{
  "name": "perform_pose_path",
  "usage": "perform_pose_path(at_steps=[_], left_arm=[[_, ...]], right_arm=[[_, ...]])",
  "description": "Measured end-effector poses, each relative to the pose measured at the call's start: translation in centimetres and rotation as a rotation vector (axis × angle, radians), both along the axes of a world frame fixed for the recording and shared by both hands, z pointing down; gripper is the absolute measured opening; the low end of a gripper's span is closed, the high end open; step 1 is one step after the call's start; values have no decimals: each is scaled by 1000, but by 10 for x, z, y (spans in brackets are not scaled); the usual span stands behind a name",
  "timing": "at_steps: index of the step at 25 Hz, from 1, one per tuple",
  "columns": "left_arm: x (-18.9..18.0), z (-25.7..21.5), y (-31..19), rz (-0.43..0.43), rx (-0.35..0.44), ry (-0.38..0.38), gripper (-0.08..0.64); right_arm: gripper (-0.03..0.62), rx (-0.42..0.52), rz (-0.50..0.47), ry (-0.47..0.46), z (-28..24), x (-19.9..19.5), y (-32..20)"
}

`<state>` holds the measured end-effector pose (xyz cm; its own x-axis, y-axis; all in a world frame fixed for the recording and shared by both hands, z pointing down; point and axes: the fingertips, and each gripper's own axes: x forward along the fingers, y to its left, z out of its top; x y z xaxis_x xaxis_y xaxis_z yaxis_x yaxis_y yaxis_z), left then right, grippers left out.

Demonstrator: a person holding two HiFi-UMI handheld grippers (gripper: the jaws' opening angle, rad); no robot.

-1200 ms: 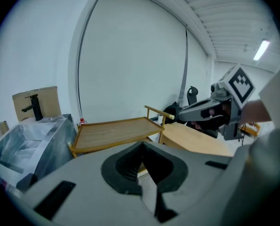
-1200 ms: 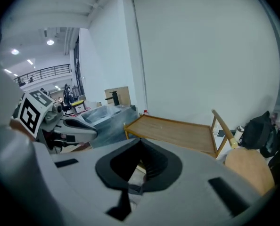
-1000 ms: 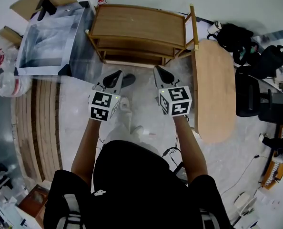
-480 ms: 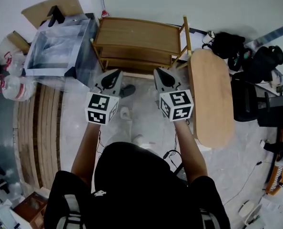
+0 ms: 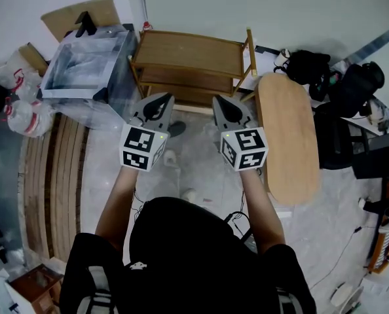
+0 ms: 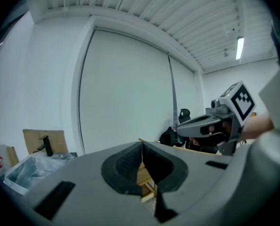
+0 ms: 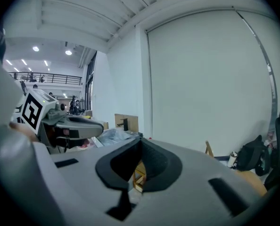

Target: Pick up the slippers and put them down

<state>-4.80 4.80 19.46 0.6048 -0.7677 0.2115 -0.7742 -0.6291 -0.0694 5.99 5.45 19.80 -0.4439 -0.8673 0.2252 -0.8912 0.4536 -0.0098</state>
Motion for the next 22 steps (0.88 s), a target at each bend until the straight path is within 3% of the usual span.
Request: perform_pose_path(at_steps=[14,22], left_arm=[[-1,-34,37,2,47,10,8],[-22,-45,38,-8,53,46,8]], right_arm=[[-1,55,27,-18,-30,8,33],[-1,68,41,-20,-40,-13,36]])
